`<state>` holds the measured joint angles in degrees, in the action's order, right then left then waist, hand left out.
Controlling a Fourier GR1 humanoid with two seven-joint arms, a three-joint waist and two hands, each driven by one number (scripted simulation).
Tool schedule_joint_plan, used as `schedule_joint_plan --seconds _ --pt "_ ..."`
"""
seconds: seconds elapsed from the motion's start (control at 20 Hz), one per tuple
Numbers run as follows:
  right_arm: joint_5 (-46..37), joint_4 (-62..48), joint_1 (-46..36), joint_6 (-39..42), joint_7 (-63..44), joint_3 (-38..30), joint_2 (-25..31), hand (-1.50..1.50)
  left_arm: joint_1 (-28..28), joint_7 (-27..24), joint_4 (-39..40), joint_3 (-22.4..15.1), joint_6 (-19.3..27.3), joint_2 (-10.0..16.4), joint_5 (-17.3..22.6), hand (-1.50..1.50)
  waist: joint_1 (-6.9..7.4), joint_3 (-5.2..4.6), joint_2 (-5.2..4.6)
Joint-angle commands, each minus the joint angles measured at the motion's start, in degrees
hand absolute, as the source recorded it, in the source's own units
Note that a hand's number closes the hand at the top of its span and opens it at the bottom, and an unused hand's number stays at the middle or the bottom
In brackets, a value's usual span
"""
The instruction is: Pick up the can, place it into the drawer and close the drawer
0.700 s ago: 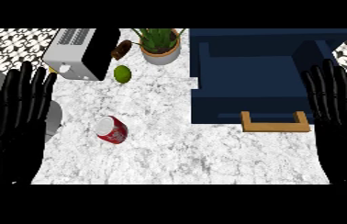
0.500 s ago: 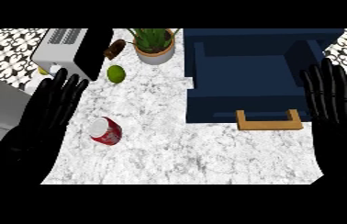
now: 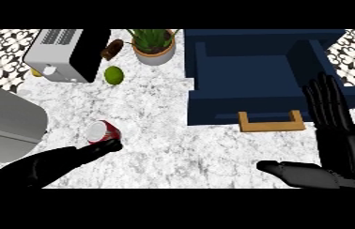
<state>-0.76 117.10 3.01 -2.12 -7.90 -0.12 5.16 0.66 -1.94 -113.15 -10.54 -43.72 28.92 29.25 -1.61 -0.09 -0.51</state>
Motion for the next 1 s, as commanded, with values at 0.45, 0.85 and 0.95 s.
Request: schedule_joint_plan --seconds 0.45,0.85,0.95 --pt "3.88 3.83 7.12 3.27 -0.93 -5.3 2.37 -1.5 -3.66 -1.63 18.93 10.83 -23.1 13.55 14.46 -1.5 1.34 0.08 0.53" --pt "5.31 3.61 13.98 6.37 4.51 -6.72 1.25 -1.5 -6.34 1.41 21.73 10.6 -21.33 7.25 9.6 -1.5 1.37 0.08 0.59" --pt "4.45 5.36 11.43 5.84 1.27 -5.28 1.07 -1.5 -11.58 1.58 28.09 11.01 -23.3 5.71 8.58 -1.5 1.14 0.06 0.5"
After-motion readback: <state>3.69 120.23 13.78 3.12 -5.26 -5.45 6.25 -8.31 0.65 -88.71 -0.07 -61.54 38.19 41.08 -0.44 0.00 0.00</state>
